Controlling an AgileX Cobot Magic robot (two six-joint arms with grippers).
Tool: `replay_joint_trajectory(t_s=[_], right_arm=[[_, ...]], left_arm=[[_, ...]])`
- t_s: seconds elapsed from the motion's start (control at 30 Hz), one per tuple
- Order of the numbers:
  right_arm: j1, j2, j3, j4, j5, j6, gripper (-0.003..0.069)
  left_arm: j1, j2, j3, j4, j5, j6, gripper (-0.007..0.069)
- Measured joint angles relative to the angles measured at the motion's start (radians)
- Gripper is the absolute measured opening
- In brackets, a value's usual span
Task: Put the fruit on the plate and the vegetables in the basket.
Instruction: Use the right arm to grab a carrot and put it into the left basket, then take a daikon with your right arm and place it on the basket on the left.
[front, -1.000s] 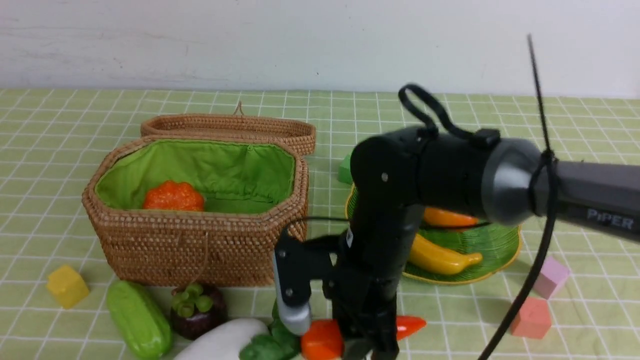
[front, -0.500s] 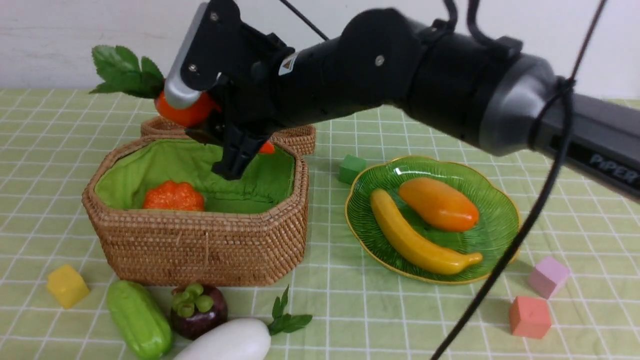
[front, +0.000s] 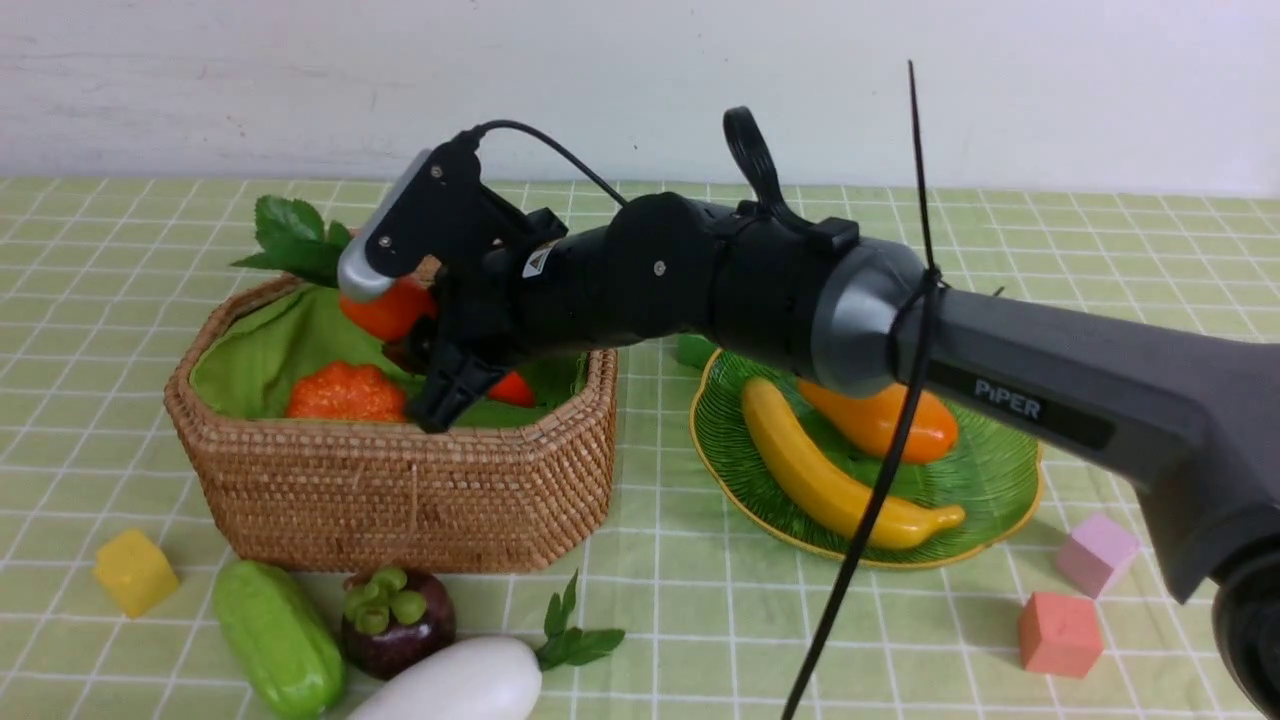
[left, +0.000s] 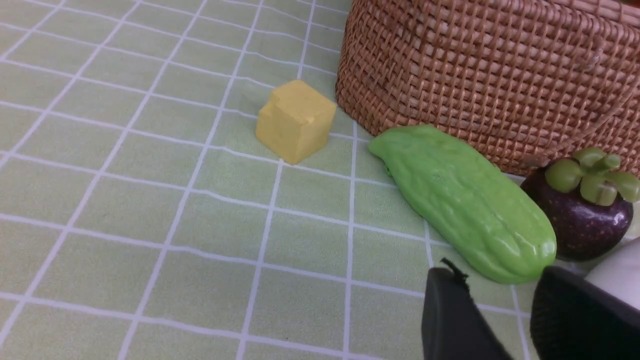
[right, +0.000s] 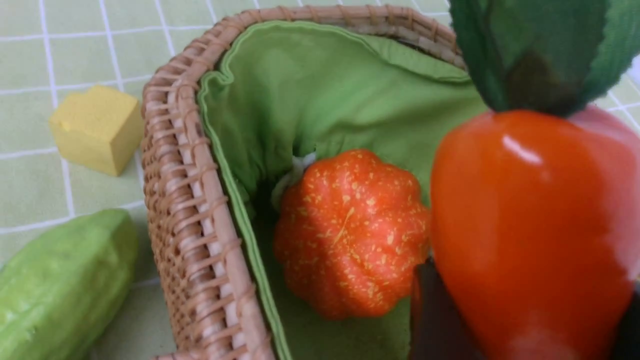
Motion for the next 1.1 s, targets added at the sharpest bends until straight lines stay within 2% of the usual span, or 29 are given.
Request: replay_joint_trajectory(t_s=[0.07, 0.27, 0.37, 0.5, 0.67, 0.8, 0.93, 1.1], right_arm=[[0.0, 0.0, 0.0, 0.0, 0.001, 0.006, 0.0379], [0.0, -0.002, 0.0, -0.007, 0.048, 0.006, 0.057], [0.0, -0.009, 0.0, -0.026, 0.059, 0.006, 0.0613], [0.0, -0.02, -0.001, -0.043, 0.068, 0.006, 0.0605], [0.0, -0.076, -0.001, -0.054, 0.163, 0.006, 0.0533], [0.0, -0.139, -0.001, -0.092, 0.32, 0.006, 0.0511], [0.0, -0.19, -0.002, -0.177, 0.55, 0.007, 0.0505], [0.001, -0.199, 0.001, -0.189, 0.767, -0.021, 0.0505]], left_arm=[[0.0, 0.0, 0.0, 0.0, 0.0, 0.0, 0.0239], [0.0, 0.0, 0.0, 0.0, 0.0, 0.0, 0.0239], [0.0, 0.0, 0.0, 0.0, 0.0, 0.0, 0.0239], [0.0, 0.0, 0.0, 0.0, 0.0, 0.0, 0.0239], [0.0, 0.0, 0.0, 0.0, 0.0, 0.0, 0.0239], [0.0, 0.0, 0.0, 0.0, 0.0, 0.0, 0.0239], [0.0, 0.0, 0.0, 0.0, 0.0, 0.0, 0.0239], [0.0, 0.0, 0.0, 0.0, 0.0, 0.0, 0.0239]])
